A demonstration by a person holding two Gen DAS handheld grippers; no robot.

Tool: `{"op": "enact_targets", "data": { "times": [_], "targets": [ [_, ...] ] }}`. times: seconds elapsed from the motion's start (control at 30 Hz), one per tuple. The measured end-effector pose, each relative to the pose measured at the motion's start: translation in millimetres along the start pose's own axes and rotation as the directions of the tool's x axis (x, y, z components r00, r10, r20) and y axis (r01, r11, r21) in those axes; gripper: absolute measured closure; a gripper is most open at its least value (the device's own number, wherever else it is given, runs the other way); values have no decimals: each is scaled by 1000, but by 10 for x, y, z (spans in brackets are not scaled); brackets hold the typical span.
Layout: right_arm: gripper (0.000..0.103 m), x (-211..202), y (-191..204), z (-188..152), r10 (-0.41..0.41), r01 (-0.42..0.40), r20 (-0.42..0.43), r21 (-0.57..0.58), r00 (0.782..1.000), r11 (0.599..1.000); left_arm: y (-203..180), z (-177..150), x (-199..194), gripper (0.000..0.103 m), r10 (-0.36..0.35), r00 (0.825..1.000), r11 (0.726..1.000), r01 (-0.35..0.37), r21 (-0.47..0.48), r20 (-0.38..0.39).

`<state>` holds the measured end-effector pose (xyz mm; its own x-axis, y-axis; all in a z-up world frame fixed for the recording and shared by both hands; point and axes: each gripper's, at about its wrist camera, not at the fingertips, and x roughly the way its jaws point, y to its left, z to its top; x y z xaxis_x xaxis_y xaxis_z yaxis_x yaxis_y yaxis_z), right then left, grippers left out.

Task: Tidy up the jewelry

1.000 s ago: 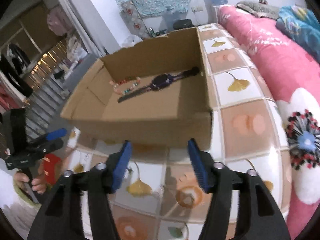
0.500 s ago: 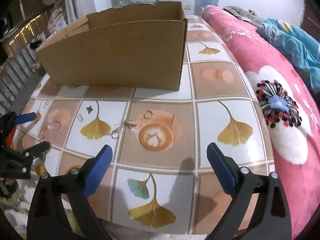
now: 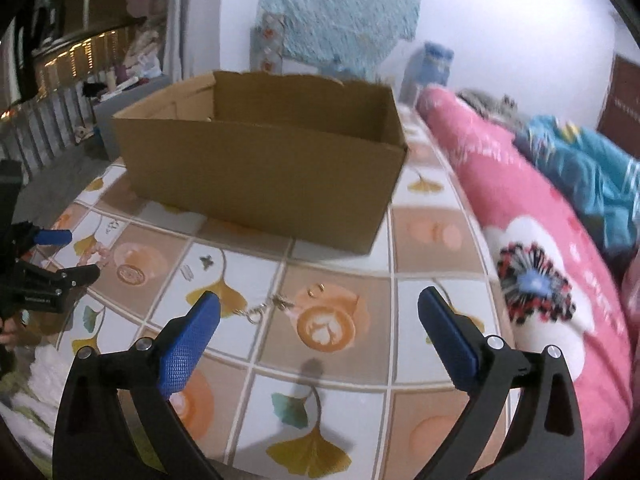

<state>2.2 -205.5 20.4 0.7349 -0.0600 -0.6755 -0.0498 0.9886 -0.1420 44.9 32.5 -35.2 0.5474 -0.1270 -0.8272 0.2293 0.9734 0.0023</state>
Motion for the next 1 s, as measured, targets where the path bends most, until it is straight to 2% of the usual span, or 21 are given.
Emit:
{"op": "enact_targets", "data": {
  "times": [0.13,0.2,0.27,0.33,0.4,0.5,0.63,0.73,0.83,0.9,1.0],
  "targets": [
    [7,-3,213,0,-25,27,33,-71,999,997,35,9,-183,13,-114,990,992,118,-49,79],
    [7,36,335,-34,19,-17,25,-85,1000,996,-43,10,-278,13,-158,980,986,162,-26,119],
    [7,130,452,-79,66,-68,-22,-92,998,993,-200,-7,-343,13,-196,971,981,193,35,137],
    [7,187,548,-133,77,-83,-53,-115,996,990,-392,-43,-326,13,-197,973,978,187,96,116],
    [7,205,554,-170,42,-49,-62,-119,997,992,-551,-68,-277,13,-198,975,972,183,145,97],
    [7,191,410,-207,-21,15,-55,-97,998,995,-727,-102,-240,13,-228,969,960,209,187,90],
    [7,241,105,-249,-78,77,-103,-16,992,997,-942,-120,-180,13,-226,970,950,200,240,85],
    [7,324,-98,-294,-85,97,-157,65,984,993,-1064,-151,-114,13,-206,976,942,177,286,76],
    [7,406,-217,-361,-81,105,-197,118,977,987,-1092,-160,-36,13,-189,981,943,169,287,44],
    [7,444,-218,-392,-85,111,-208,116,974,987,-1034,-147,-23,13,-208,977,946,191,261,39],
    [7,460,-197,-383,-80,103,-200,110,977,989,-999,-150,3,8,-196,980,951,180,253,42]
  ]
}}
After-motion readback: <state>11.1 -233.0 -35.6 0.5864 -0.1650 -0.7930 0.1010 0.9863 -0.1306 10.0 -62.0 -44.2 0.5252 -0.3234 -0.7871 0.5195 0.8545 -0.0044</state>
